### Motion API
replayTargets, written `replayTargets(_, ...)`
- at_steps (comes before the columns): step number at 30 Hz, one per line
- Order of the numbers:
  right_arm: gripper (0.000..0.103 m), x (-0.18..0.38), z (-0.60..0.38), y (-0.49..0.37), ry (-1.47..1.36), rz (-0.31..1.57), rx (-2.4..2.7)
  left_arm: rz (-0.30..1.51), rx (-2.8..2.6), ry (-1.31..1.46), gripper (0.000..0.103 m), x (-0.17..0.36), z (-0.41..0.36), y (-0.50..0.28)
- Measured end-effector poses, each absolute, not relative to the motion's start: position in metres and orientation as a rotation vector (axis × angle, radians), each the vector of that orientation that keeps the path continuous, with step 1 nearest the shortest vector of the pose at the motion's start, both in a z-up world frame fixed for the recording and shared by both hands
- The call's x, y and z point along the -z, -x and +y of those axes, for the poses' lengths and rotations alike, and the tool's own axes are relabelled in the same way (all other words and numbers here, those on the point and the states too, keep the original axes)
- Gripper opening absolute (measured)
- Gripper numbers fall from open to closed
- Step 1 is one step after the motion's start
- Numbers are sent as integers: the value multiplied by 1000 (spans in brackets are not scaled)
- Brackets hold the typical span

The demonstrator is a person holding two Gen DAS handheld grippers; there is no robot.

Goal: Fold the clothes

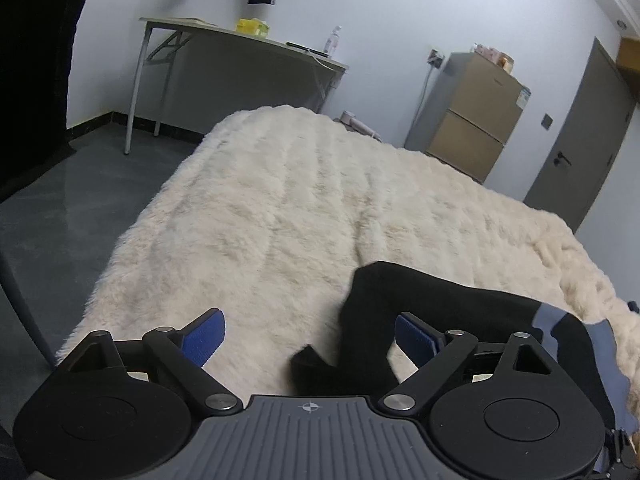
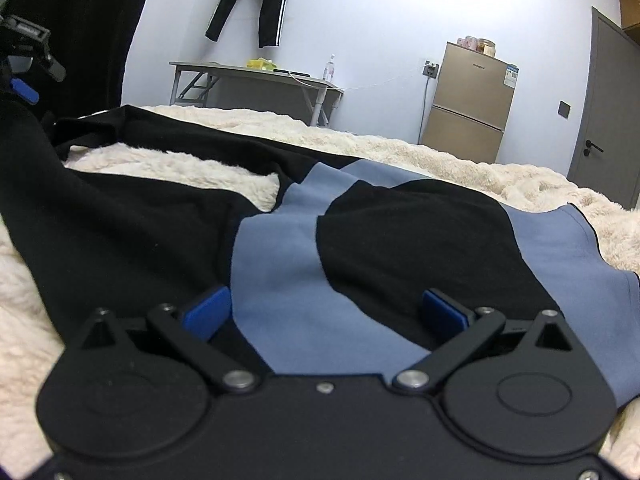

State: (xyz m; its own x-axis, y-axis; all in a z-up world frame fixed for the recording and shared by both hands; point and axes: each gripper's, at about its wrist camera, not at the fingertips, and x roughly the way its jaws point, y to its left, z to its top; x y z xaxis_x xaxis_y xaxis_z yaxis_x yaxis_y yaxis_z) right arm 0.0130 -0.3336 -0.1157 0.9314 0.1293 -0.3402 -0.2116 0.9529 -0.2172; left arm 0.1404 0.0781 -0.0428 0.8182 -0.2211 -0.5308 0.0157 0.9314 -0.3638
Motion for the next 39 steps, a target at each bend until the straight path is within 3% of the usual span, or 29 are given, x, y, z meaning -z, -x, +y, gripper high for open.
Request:
replayTargets(8,100,119,-328,-13,288,326,-212,673,138,426,90,58,90,-137)
replayTargets(11,101,119,-327,-13,290,325,-205,699,174,411,78,62,84,-141)
replayTargets(16,102,120,-327,-14,289,324,-201,782,212,382,68,74,68,-158)
replayTargets(17,102,120,-327,-14,289,325,-200,794,216,391,61,77,68,-161)
replayTargets(19,102,120,-327,-14,290,325,-199,789,230,416,37,78,70,-165)
replayTargets(20,102,120,-327,-14,291,325,-198,787,237,429,16,79,71,-167)
replayTargets(21,102,120,-327,-14,291,325,-198,784,244,442,7,80,72,-169)
replayTargets(25,103,121,-326,-14,298,328,-195,757,268,493,5,80,78,-175)
replayTargets(39,103,123,-321,-18,334,342,-180,247,-45,405,6,4,136,-162)
